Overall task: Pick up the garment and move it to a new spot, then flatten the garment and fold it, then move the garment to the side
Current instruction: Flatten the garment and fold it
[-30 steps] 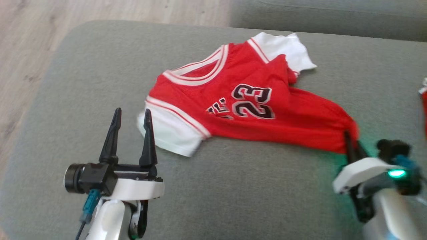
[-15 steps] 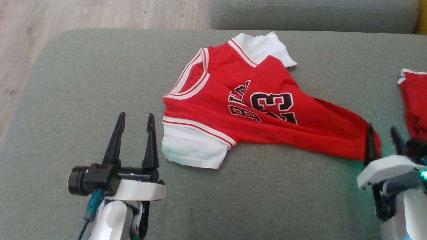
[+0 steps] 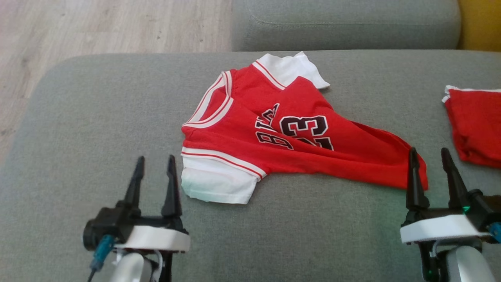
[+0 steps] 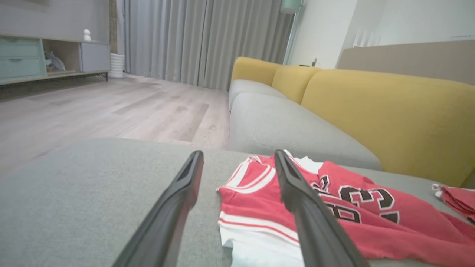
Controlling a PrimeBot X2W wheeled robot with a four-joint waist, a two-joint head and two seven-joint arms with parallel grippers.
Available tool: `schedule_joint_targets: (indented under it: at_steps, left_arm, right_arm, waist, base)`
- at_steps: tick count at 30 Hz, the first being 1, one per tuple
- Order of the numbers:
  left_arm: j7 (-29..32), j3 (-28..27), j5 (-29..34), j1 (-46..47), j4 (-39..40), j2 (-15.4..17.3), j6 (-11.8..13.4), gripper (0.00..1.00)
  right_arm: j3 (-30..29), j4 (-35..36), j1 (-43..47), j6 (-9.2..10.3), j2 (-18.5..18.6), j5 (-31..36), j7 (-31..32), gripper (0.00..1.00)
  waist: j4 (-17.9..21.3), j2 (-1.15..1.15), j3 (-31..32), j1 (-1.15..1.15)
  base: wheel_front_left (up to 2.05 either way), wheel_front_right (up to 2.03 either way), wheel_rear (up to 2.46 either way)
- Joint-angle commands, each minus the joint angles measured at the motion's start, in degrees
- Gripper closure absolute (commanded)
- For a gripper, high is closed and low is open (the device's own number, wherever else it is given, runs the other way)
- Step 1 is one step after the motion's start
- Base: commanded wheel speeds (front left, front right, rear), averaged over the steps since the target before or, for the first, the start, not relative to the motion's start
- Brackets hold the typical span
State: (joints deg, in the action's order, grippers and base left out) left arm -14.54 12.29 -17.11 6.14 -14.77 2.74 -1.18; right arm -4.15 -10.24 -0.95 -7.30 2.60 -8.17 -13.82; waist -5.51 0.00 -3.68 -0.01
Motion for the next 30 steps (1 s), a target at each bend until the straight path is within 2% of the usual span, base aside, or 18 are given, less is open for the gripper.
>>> schedule_joint_targets:
  at_steps: [1, 6, 10, 12, 16, 24, 30]
  left_arm:
    - [-0.5, -1.4, 0.3, 1.9, 1.3, 0.1, -0.2, 0.0]
    - [2.7, 3.0, 0.4, 3.7, -7.9, 1.1, -4.3, 0.0]
    - [3.5, 4.5, 0.3, 6.7, -13.7, 2.5, -5.2, 0.0]
    - [3.0, 4.2, 0.4, 8.4, -16.2, 2.8, -5.0, 0.0]
    - [3.0, 3.8, 1.9, 11.5, -21.6, 3.7, -2.2, 0.0]
    - [2.8, 4.6, 2.6, 15.7, -28.1, 4.1, -1.7, 0.0]
    - [5.2, 6.0, 3.0, 17.4, -32.0, 4.4, -2.2, 0.0]
  right_arm:
    - [1.5, 2.5, -2.7, -0.19, 0.3, -0.3, -0.8, 0.0]
    - [2.0, 3.2, -3.3, -0.19, 0.3, -0.4, -1.0, 0.0]
    - [2.0, 3.0, -3.7, -0.19, 0.3, -0.3, -1.1, 0.0]
    - [2.1, 2.8, -4.0, -0.19, 0.3, -0.3, -1.1, 0.0]
    - [2.4, 2.4, -4.5, -0.19, 0.3, -0.2, -1.1, 0.0]
    - [2.2, 1.7, -5.4, -0.19, 0.3, -0.3, -1.1, 0.0]
    - [1.9, 1.5, -6.0, -0.19, 0.3, -0.4, -1.2, 0.0]
  waist:
    - [0.1, 0.0, -0.2, 0.01]
    - [0.8, 0.0, -1.3, 0.01]
    - [1.4, 0.0, -2.6, 0.01]
    - [1.7, 0.0, -3.2, 0.01]
    - [2.5, 0.0, -4.4, 0.01]
    - [3.7, 0.0, -5.7, 0.01]
    - [4.3, 0.0, -6.4, 0.01]
  base:
    - [0.0, 0.0, 0.0]
    - [0.0, 0.0, 0.0]
    - [0.0, 0.0, 0.0]
    - [0.0, 0.0, 0.0]
    - [0.0, 0.0, 0.0]
    - [0.0, 0.0, 0.0]
    - [0.0, 0.0, 0.0]
